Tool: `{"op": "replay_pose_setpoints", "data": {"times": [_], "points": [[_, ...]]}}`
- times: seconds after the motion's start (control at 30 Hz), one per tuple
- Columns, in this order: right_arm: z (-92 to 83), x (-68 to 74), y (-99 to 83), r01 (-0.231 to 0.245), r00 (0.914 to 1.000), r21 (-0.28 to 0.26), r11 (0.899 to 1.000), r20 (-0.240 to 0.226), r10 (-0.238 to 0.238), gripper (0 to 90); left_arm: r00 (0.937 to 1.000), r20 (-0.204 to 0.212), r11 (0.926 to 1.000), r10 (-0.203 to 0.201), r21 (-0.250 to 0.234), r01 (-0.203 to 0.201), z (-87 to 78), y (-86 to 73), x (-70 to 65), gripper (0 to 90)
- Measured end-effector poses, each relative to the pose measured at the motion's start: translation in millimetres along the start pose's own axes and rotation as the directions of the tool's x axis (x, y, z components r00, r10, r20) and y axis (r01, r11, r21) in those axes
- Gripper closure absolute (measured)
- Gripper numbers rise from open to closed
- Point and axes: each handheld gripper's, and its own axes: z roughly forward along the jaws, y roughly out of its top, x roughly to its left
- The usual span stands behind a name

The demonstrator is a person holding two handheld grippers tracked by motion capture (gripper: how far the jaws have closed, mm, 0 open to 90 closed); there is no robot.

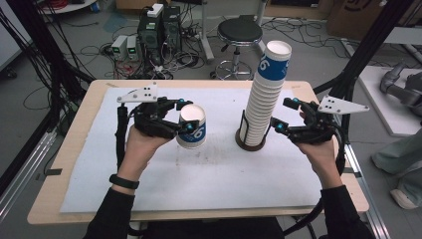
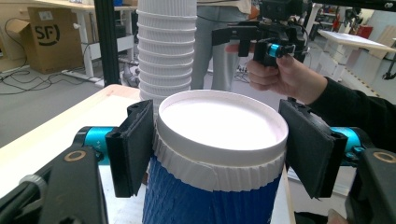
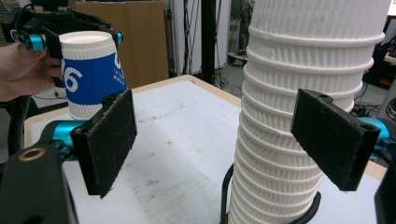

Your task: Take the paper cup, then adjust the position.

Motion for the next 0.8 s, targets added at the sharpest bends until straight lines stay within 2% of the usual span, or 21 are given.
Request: {"op": "replay_pose_setpoints", "data": {"times": [0.1,0.23,0.37,0.5,0.8], "points": [[1.0,0.2,-1.6,0.008,1.0000,0.005,1.000,-0.003,-0.008,14.7,1.0000,-0.001,0.9999,-0.006,-0.009,0.006,-0.4,-0.2,0.8,29.4],[2.9,2.2,-4.3,0.000,0.9999,0.016,1.000,-0.011,0.001,14.7,1.0000,0.000,1.0000,-0.006,0.003,0.006,0.0,-0.9,2.1,29.4],[2.6,4.7,-5.0,0.004,0.9997,0.023,1.000,-0.024,-0.003,14.7,0.9999,0.014,0.9998,-0.009,-0.016,0.010,0.9,-0.3,0.9,29.4],[0.7,5.5,-4.4,0.017,0.9994,0.015,1.000,-0.030,-0.016,14.7,0.9997,0.022,1.0000,-0.005,-0.005,0.005,1.8,-0.5,1.3,29.4],[0.1,4.6,-3.6,0.018,0.9964,0.019,1.000,-0.083,-0.016,14.7,0.9996,0.027,0.9999,-0.012,-0.009,0.013,0.0,0.1,-1.3,29.4]]}}
